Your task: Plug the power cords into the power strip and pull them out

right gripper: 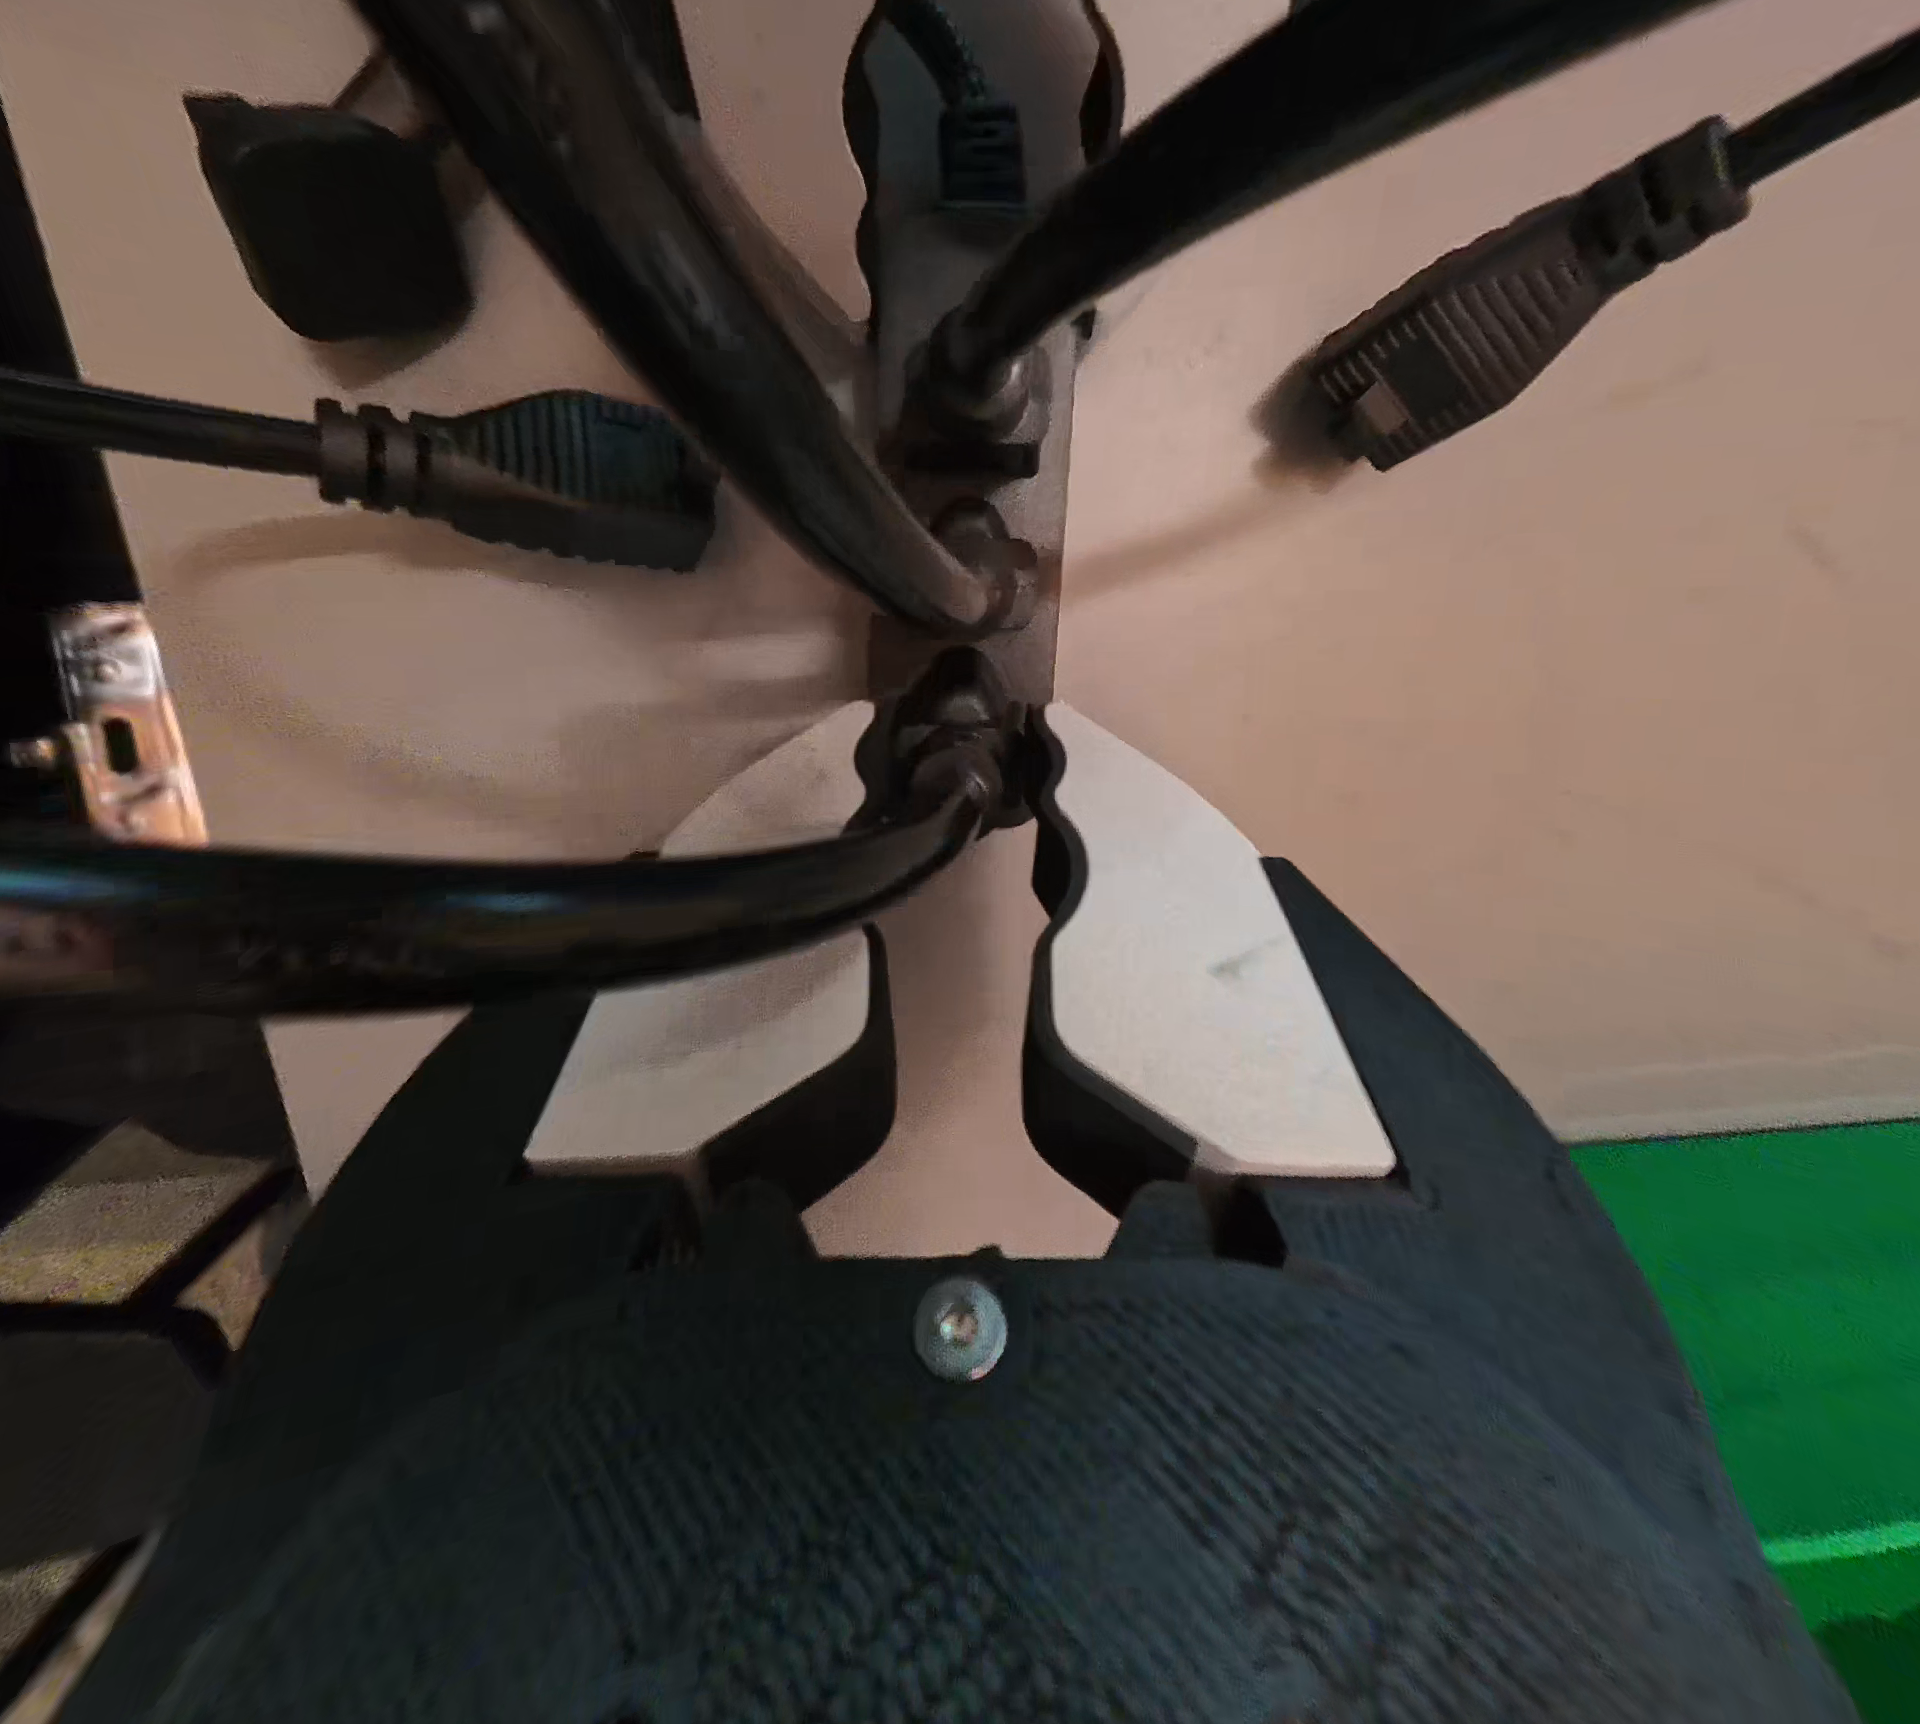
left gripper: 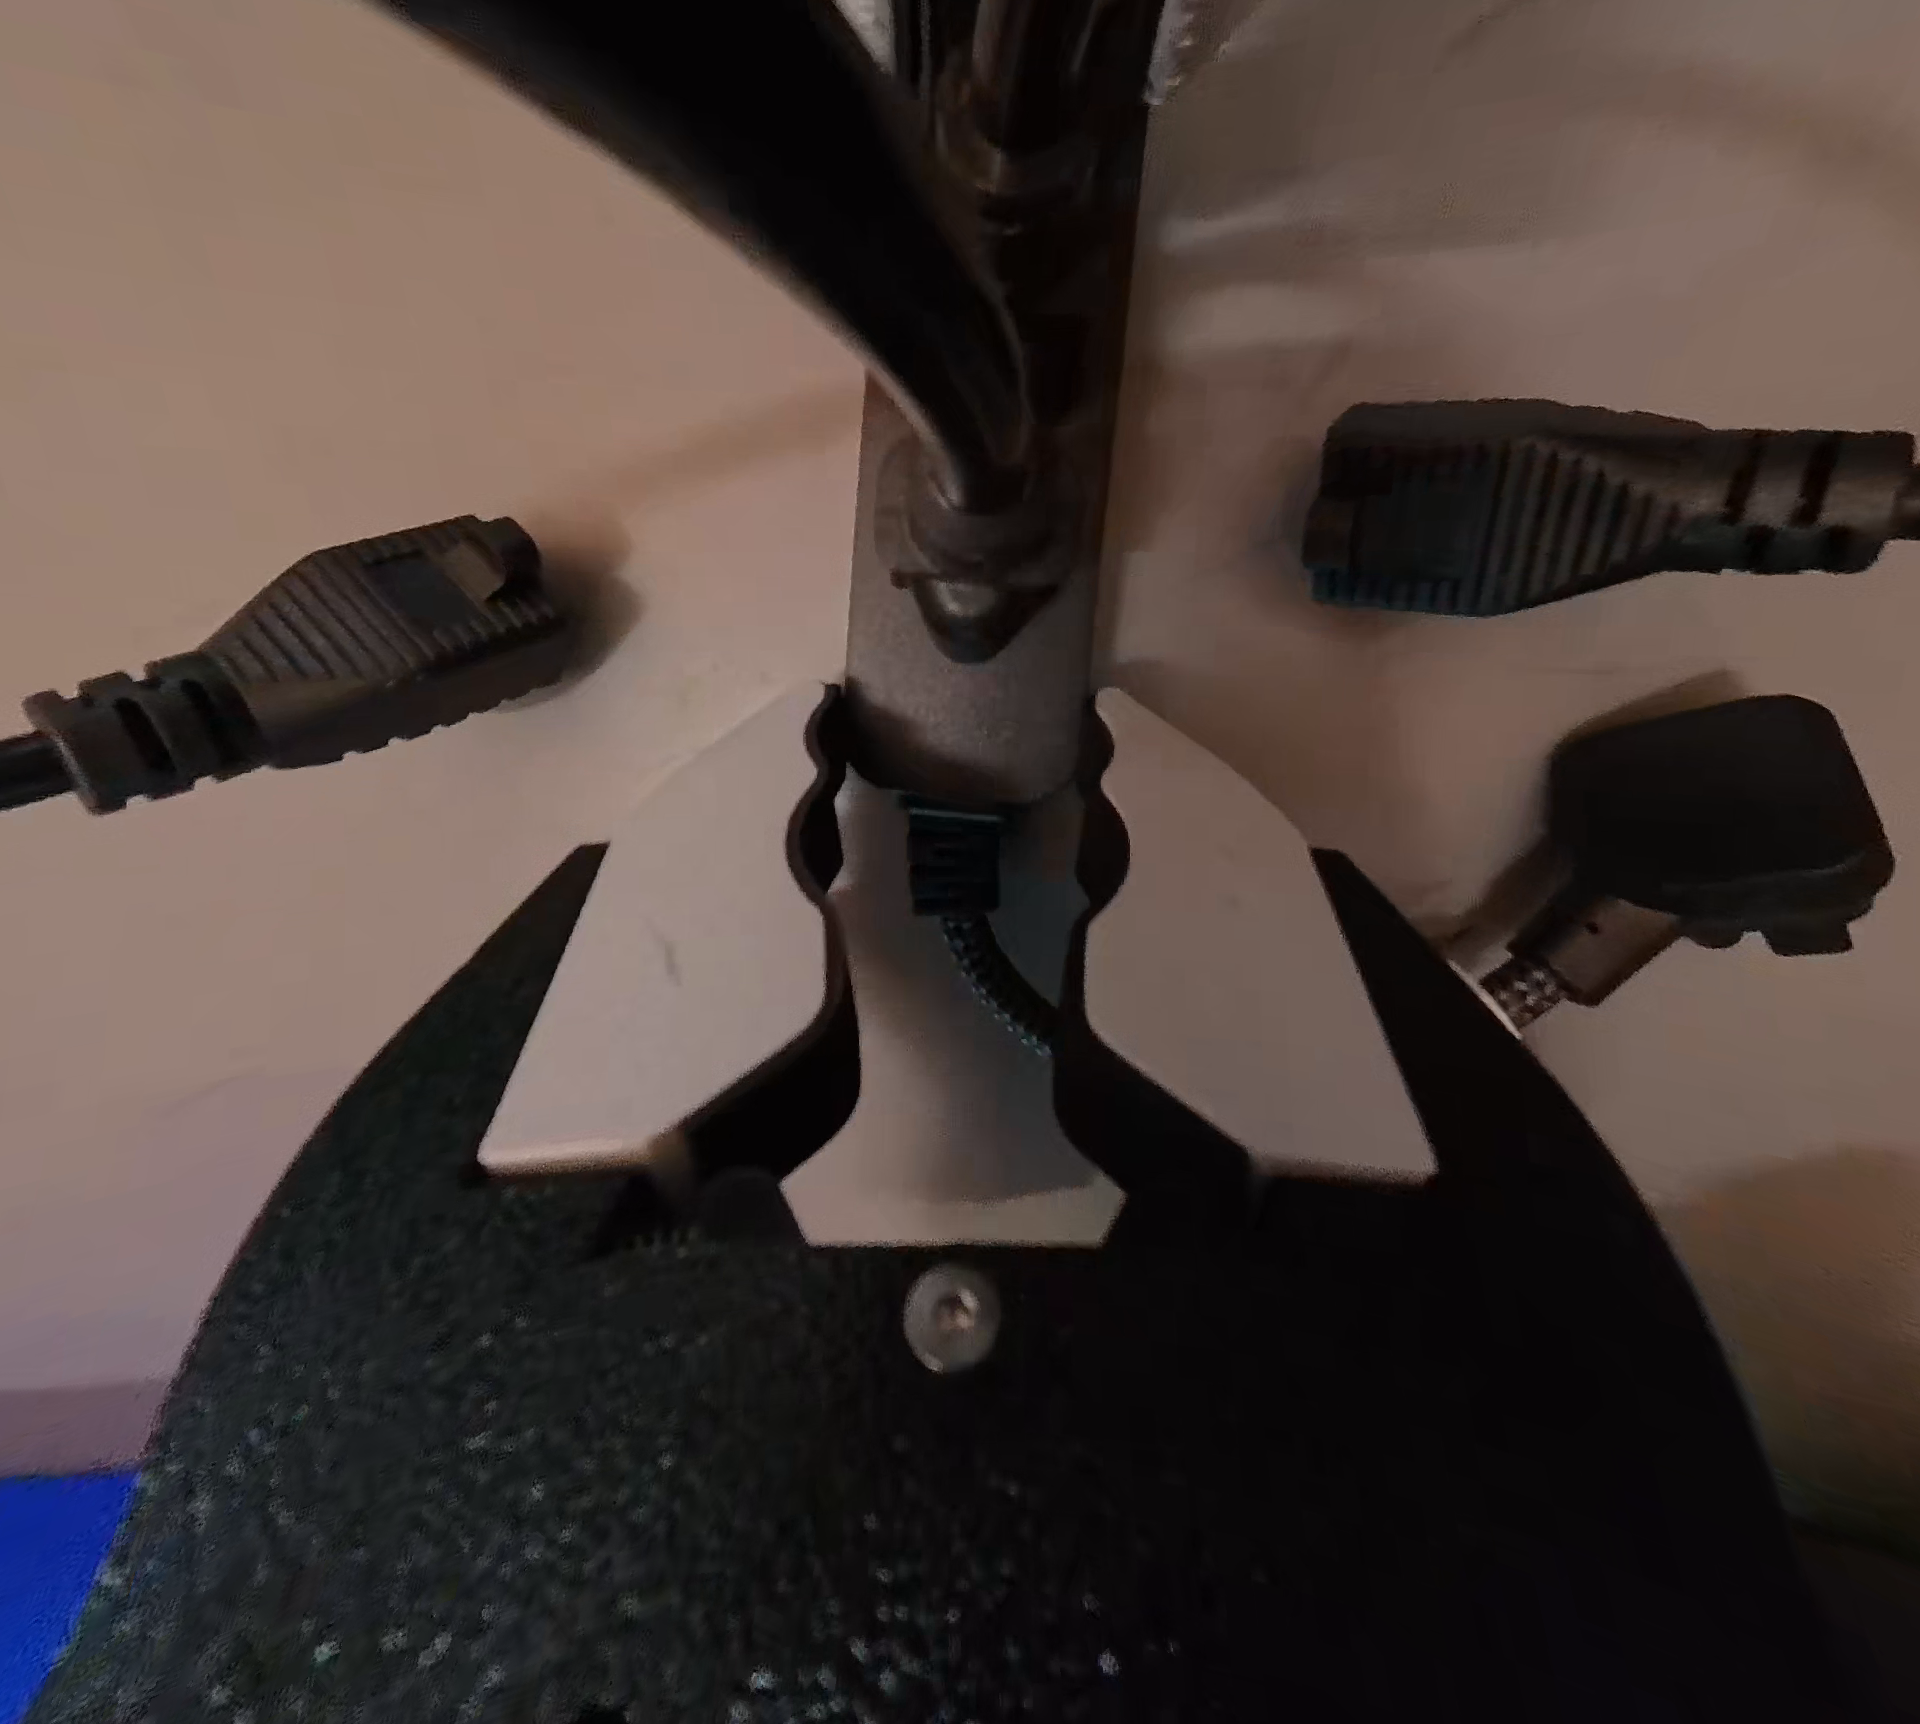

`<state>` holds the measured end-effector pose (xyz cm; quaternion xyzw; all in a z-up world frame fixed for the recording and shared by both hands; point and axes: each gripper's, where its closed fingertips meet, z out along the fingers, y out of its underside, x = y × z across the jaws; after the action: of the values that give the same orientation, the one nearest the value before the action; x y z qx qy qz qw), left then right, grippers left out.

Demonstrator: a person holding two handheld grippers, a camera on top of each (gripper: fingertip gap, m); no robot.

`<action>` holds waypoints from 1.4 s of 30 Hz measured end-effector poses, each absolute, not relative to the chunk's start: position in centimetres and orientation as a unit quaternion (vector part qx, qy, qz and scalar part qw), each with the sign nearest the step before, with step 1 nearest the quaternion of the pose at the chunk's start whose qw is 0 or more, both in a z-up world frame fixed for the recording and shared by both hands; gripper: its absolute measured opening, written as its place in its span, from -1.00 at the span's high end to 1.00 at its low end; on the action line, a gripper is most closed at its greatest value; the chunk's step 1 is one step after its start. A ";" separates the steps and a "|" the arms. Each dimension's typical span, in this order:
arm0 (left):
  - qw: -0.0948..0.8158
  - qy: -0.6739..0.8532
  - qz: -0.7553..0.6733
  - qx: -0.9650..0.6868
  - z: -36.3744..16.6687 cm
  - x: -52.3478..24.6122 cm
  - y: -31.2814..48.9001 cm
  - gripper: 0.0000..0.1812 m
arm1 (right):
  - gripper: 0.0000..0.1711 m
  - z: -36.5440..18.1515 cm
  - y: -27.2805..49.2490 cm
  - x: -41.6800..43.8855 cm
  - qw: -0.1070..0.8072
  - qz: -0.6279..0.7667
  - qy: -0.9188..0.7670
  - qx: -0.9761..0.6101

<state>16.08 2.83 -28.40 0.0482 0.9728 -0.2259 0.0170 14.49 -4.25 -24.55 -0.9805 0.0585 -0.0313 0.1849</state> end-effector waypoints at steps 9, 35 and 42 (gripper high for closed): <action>0.085 0.962 -0.259 -0.027 -28.3 14.3 3.4 0.53 | 0.72 -24.3 -3.7 13.6 0.104 -0.049 0.016 -0.993; 0.020 0.949 -0.314 0.023 -26.6 12.9 3.4 0.66 | 0.72 -24.6 -2.6 12.9 0.115 -0.039 0.013 -0.993; 0.003 0.958 -0.284 0.045 -26.7 13.0 4.3 0.58 | 0.72 -24.7 -2.5 13.0 0.141 -0.057 0.001 -0.988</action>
<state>12.96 4.33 -26.67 0.0450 0.9579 -0.2835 0.0027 13.02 -2.50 -24.66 -0.9884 0.0012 -0.0570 0.1407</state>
